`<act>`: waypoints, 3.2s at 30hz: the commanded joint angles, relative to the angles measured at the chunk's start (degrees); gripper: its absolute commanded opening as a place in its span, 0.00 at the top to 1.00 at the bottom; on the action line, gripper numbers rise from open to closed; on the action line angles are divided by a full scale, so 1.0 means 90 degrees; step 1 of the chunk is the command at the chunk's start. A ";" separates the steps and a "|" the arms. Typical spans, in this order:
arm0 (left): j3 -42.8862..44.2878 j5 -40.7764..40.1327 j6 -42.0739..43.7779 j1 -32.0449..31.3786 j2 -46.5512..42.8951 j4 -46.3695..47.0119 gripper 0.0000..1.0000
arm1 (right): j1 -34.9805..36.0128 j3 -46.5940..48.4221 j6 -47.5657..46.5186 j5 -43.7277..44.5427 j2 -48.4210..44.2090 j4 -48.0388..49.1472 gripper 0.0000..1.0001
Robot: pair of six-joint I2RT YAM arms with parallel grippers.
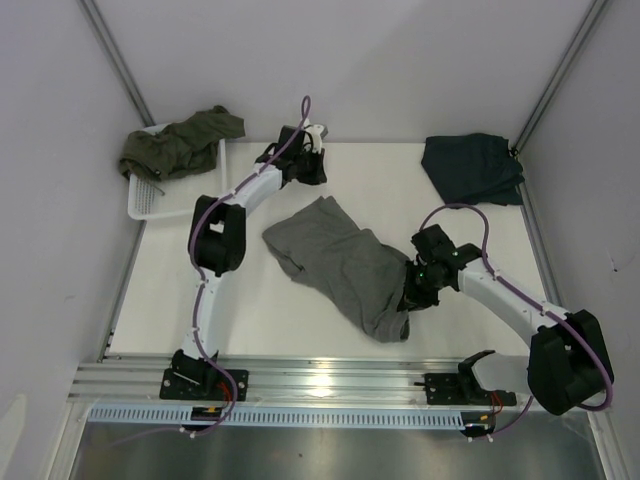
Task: Fold and stack the shorts
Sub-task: Fold the shorts
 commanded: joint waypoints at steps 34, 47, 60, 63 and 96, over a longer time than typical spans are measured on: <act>-0.1892 0.1746 -0.0237 0.0338 -0.0864 0.1240 0.42 | 0.0261 -0.0238 0.0248 -0.0070 -0.0066 0.0219 1.00; -0.2898 0.1461 -0.0286 0.0348 -0.1665 0.2383 0.34 | 0.0261 -0.0277 0.0229 -0.0089 -0.0115 0.0238 1.00; -0.2274 0.1697 0.0046 0.0221 -0.1158 0.1515 0.44 | 0.0270 -0.0248 0.0238 -0.0138 -0.0144 0.0228 1.00; -0.1971 0.1483 0.0309 0.0104 -0.1031 0.1017 0.44 | 0.0270 -0.0248 0.0229 -0.0138 -0.0154 0.0228 1.00; -0.1580 0.1501 0.0486 0.0026 -0.0484 0.0401 0.49 | 0.0270 -0.0228 0.0209 -0.0207 -0.0183 0.0209 1.00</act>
